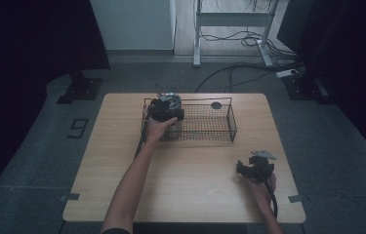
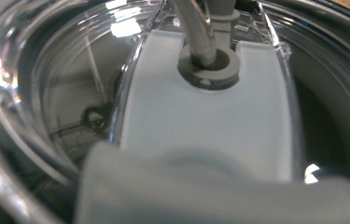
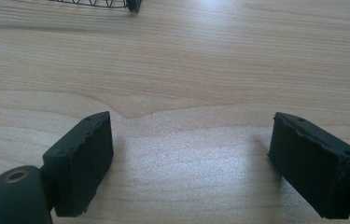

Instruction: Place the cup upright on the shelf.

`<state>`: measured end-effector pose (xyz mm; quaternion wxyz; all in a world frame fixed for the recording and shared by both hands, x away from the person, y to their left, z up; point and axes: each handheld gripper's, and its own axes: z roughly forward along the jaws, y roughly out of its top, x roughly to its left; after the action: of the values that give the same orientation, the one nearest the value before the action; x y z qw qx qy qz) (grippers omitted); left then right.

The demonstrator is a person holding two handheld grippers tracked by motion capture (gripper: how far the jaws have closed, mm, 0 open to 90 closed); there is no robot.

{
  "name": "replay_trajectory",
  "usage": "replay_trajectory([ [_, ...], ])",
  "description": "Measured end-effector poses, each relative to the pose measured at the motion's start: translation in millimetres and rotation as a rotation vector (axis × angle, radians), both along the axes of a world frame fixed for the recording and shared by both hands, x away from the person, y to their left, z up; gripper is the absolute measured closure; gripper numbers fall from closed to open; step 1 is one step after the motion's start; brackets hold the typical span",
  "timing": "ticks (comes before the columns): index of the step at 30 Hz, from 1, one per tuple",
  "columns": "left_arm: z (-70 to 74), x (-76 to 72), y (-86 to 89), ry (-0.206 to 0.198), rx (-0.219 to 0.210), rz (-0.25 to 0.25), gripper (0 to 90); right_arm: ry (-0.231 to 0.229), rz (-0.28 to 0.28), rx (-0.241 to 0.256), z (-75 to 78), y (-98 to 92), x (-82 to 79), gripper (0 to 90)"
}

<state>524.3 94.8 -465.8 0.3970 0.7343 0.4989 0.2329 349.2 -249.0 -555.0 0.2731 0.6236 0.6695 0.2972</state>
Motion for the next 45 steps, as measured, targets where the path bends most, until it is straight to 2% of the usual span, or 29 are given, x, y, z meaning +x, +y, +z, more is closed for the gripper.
replay_trajectory([
  [6,-2.6,-6.2,-1.7,-0.021,0.040,-0.039,3.1,0.000,-0.002,-0.001,0.1,0.3,-0.2,13.6],
  [7,-1.0,-9.4,-1.1,-0.037,0.037,-0.042,1.8,0.000,-0.002,-0.002,0.1,0.4,-0.4,13.6],
  [8,-1.0,-9.4,-1.1,-0.037,0.037,-0.042,0.5,0.000,-0.002,-0.002,0.1,0.4,-0.4,13.6],
  [11,8.4,-12.5,4.8,-0.055,-0.002,-0.028,0.0,0.001,-0.004,-0.002,0.1,0.8,-0.6,13.7],
  [16,16.4,-18.2,10.5,-0.070,-0.006,-0.027,0.0,0.001,-0.005,-0.002,0.2,0.8,-0.6,13.7],
  [19,21.9,-27.2,14.9,-0.094,-0.015,-0.032,0.0,0.001,-0.005,-0.002,0.1,0.8,-0.6,13.7],
  [24,24.8,-37.0,20.0,-0.104,-0.033,-0.036,0.0,0.001,-0.005,-0.002,0.2,0.8,-0.6,13.7],
  [35,35.0,-74.9,42.0,-0.142,-0.056,-0.046,0.0,0.001,-0.006,-0.002,0.2,0.8,-0.6,13.6],
  [45,32.0,-116.8,61.0,-0.135,-0.078,-0.081,0.8,0.001,-0.008,-0.002,0.3,1.1,-0.5,13.6],
])
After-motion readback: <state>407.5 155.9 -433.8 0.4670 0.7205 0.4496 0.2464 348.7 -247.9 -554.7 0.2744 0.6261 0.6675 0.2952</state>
